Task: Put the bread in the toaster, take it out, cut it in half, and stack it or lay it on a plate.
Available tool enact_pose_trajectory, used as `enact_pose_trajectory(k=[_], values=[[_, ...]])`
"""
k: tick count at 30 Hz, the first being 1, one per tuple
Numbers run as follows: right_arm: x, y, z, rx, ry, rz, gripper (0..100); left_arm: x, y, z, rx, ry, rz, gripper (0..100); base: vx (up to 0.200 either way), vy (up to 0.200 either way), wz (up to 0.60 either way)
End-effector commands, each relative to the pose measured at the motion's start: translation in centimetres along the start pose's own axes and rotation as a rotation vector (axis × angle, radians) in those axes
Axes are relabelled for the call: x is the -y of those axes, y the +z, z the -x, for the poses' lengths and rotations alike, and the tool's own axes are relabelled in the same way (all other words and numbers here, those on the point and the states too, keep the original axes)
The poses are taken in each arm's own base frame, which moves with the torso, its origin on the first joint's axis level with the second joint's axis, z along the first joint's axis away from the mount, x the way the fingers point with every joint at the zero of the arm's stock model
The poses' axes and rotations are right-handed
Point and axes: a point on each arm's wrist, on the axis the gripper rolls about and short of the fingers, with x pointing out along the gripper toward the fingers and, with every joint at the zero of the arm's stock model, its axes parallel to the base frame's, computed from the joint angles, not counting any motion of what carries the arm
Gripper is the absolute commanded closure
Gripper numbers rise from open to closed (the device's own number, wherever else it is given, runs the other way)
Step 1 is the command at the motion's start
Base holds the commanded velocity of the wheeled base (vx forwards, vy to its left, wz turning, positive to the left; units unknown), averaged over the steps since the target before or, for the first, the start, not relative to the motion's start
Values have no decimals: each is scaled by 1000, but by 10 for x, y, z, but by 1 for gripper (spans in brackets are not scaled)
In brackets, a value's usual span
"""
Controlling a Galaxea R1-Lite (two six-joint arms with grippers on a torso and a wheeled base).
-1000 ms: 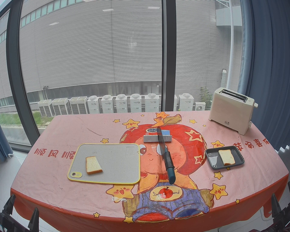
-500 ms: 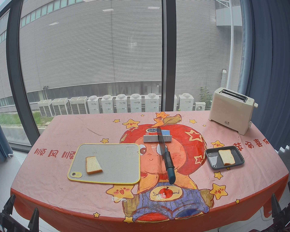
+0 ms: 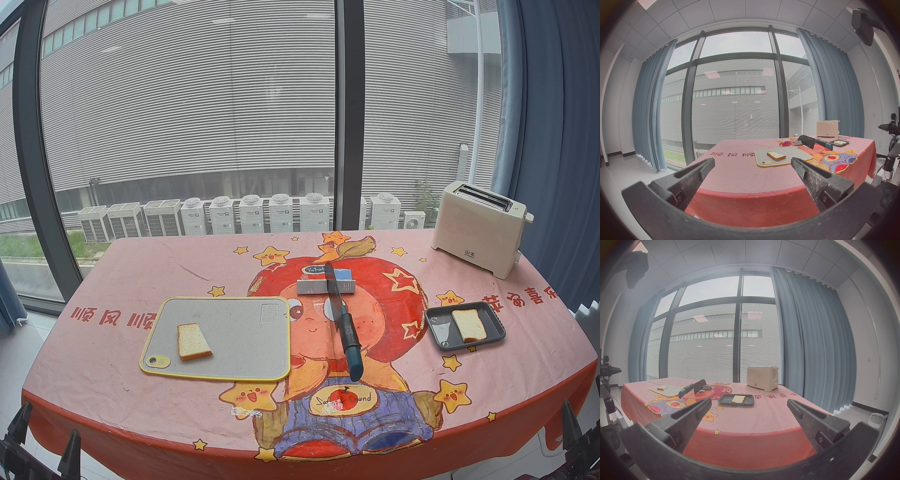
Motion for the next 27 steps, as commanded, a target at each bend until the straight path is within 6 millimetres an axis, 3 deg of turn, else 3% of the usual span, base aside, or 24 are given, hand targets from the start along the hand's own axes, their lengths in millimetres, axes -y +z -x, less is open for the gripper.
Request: enact_pose_trajectory(k=[1,21,25,27], values=[[0,-5,0,-1,0,1,0,0,-5,-1,-11,0,0,0,0,0,0],[0,-5,0,0,-1,1,0,0,-4,0,8,0,1,0,0,0,0],[0,-5,0,-1,-3,1,0,0,14,2,192,3,15,0,0,0,0],[0,-5,0,-1,-1,1,0,0,15,2,193,3,15,0,0,0,0]])
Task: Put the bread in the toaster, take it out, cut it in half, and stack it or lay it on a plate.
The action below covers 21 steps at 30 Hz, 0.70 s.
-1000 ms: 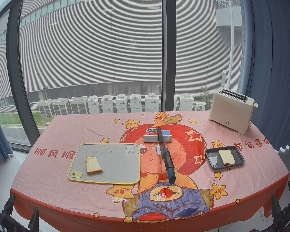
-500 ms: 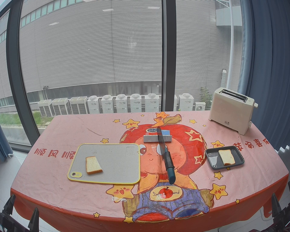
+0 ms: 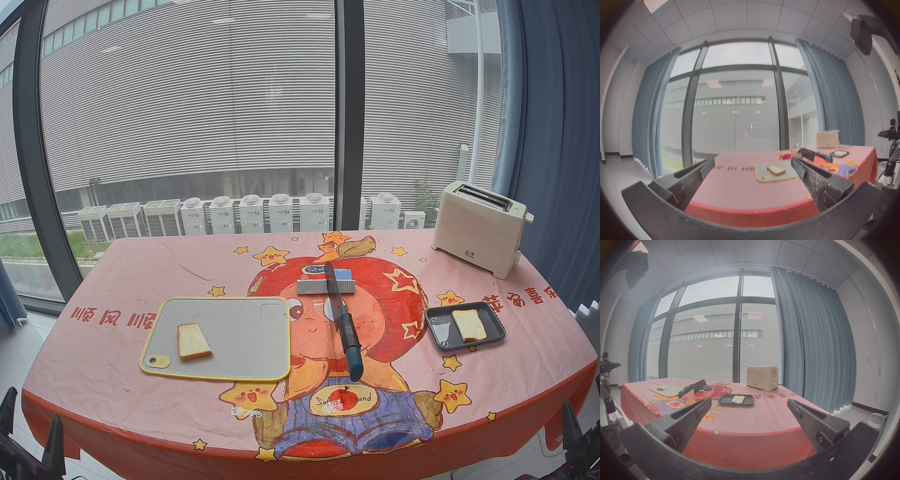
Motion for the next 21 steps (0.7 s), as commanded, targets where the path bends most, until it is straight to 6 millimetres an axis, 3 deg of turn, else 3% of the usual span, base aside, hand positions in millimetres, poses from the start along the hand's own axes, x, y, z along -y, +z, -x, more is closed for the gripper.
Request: enact_pose_trajectory(k=[1,21], values=[[0,-5,0,-2,-1,0,0,0,-2,1,27,1,5,0,0,0,0],[0,-5,0,0,0,2,0,0,0,1,35,-16,-9,0,0,0,0]])
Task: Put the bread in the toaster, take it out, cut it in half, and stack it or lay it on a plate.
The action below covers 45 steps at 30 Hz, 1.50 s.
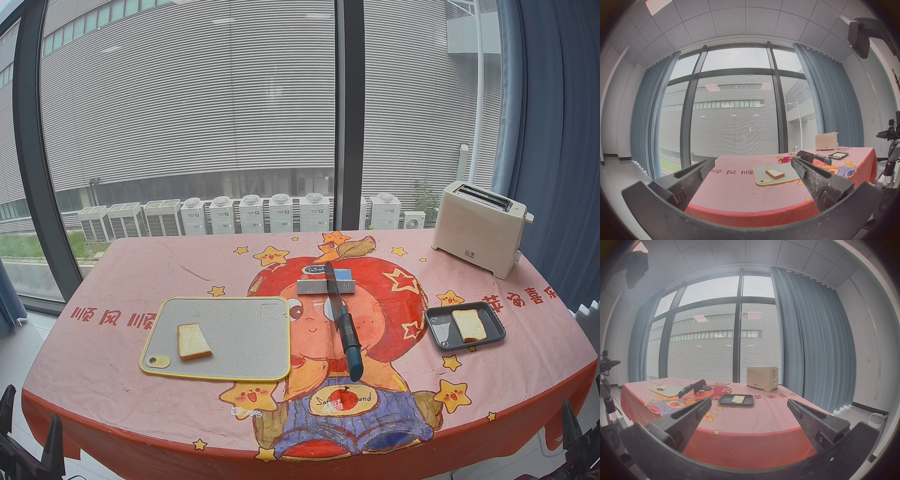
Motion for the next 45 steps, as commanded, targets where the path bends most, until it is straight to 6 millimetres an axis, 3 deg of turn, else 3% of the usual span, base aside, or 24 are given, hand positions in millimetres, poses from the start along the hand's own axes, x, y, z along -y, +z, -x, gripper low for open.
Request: enact_pose_trajectory(k=[1,22,37,45], values=[[0,-5,0,-1,0,0,0,0,-2,1,11,-4,0,0,0,0,0],[0,-5,0,-1,0,1,0,2,18,-11,-60,-102,7,0,0,0,0],[0,-5,0,-1,0,1,0,1,23,-18,-186,-85,-16,0,0,0,0],[0,-5,0,-1,0,1,0,1,15,-16,-280,-100,-80,0,0,0,0]])
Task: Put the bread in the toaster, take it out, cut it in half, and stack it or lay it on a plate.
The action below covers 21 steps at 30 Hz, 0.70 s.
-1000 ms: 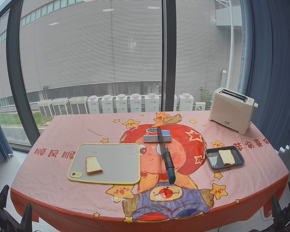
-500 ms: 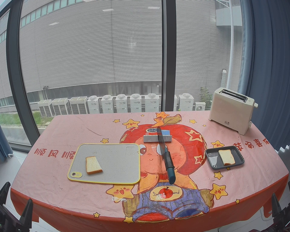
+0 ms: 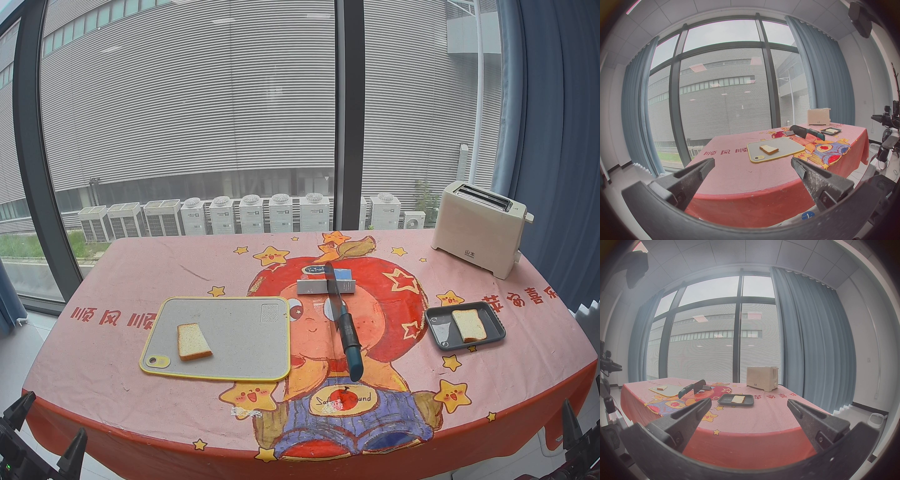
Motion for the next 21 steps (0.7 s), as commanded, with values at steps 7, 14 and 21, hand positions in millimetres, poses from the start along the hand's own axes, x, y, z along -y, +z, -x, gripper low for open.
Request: enact_pose_trajectory(k=[7,14,21], values=[[0,-5,0,-1,0,1,0,-1,8,-6,-46,-37,-36,0,0,0,0],[0,-5,0,-1,0,1,0,-4,27,-18,-97,-60,-84,0,0,0,0],[0,-5,0,-1,0,1,0,-8,50,-27,-107,-63,-84,0,0,0,0]])
